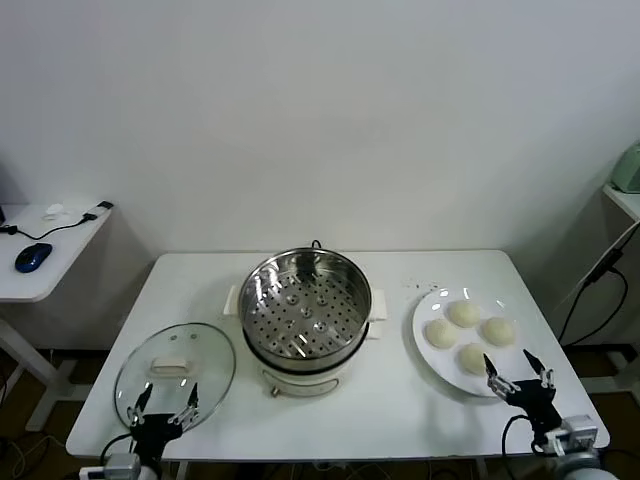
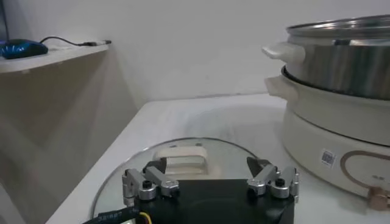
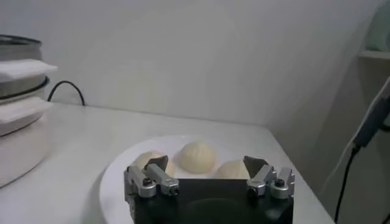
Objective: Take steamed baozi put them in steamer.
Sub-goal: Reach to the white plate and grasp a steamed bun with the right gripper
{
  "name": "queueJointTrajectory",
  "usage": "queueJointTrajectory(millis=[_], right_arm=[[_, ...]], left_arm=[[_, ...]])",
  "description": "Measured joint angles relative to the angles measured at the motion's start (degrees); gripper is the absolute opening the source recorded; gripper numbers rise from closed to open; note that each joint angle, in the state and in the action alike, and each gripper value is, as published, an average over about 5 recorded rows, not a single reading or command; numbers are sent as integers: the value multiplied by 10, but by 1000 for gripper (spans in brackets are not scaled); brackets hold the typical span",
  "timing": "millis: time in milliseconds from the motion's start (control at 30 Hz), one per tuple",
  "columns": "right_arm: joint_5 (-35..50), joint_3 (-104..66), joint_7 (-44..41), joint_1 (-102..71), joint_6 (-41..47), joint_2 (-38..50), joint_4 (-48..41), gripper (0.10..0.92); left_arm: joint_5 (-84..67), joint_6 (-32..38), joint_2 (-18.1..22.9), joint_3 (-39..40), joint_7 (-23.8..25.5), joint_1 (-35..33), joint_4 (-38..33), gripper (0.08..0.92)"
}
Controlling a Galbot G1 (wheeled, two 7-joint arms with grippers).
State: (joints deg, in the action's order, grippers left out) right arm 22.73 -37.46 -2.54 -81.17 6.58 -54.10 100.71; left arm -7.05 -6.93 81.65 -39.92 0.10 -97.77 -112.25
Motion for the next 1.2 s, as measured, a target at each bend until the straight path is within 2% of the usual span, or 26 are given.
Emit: queueJointTrajectory(millis=[133,267,467,667,933,1200], right_arm=[[-19,34,-22,70,9,39,-44,823],[-52,101,-77,164,13,101,-105,823],[-100,241,-212,311,-10,191,-178,823],[-144,413,-367,477,-54,238,-246,823],[-178,667,-529,711,-97,227,-359,823],[-172,852,-602,861,-103,152,-478,823]], left_arm=[[3,1,0,1,0,-2,-3,823],[8,4,2,4,0,-3,-6,823],[14,7,5,8,0,-5,-5,823],[19,9,5,8,0,-5,0,823],[22,11,9,8,-1,-5,6,823],[22,14,14,6,-2,-2,12,823]])
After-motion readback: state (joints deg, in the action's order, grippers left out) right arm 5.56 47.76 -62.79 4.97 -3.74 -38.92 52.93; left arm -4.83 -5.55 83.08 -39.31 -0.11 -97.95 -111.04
